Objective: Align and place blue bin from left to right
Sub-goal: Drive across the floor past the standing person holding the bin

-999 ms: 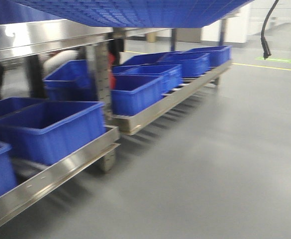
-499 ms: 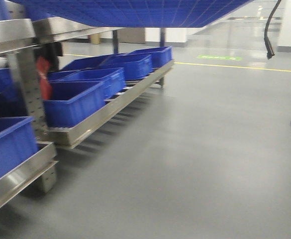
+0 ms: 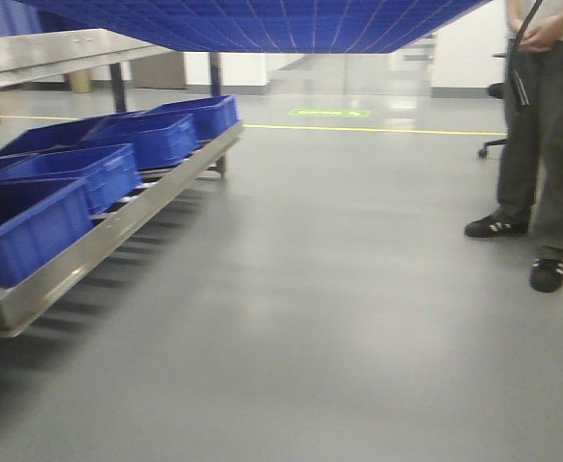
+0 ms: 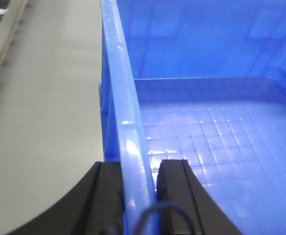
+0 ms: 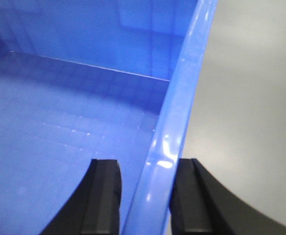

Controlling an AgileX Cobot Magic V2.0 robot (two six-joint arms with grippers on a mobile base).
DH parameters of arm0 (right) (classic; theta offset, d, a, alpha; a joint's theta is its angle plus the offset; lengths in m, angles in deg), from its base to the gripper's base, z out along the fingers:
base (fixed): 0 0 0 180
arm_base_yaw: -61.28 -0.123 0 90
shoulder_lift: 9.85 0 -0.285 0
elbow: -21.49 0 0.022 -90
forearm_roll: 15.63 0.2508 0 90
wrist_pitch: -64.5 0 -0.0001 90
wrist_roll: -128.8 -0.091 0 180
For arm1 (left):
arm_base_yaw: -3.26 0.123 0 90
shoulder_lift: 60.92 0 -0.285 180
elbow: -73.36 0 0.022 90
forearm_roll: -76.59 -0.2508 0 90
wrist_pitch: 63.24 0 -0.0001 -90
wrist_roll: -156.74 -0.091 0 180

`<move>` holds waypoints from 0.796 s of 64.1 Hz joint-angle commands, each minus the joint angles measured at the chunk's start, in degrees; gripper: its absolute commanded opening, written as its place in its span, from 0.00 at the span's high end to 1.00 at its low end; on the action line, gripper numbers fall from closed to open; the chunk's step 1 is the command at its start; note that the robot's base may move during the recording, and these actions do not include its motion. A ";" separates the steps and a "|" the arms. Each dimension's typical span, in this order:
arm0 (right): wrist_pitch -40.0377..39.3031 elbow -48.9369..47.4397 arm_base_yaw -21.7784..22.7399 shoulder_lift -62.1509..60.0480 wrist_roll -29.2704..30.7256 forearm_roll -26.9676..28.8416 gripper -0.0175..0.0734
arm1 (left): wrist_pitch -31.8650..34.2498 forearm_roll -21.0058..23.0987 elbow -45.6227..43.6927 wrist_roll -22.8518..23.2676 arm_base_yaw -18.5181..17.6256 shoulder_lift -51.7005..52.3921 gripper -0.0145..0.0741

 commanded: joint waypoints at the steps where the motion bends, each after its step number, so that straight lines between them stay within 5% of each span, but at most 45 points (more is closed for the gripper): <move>1: -6.65 -0.79 -0.45 -0.73 -0.94 3.00 0.88 | 3.84 8.37 -1.12 -1.22 -1.54 2.27 0.96; 51: -6.65 -0.79 -0.45 -0.73 -0.94 3.00 0.88 | 3.84 8.37 -1.12 -1.22 -1.54 2.27 0.96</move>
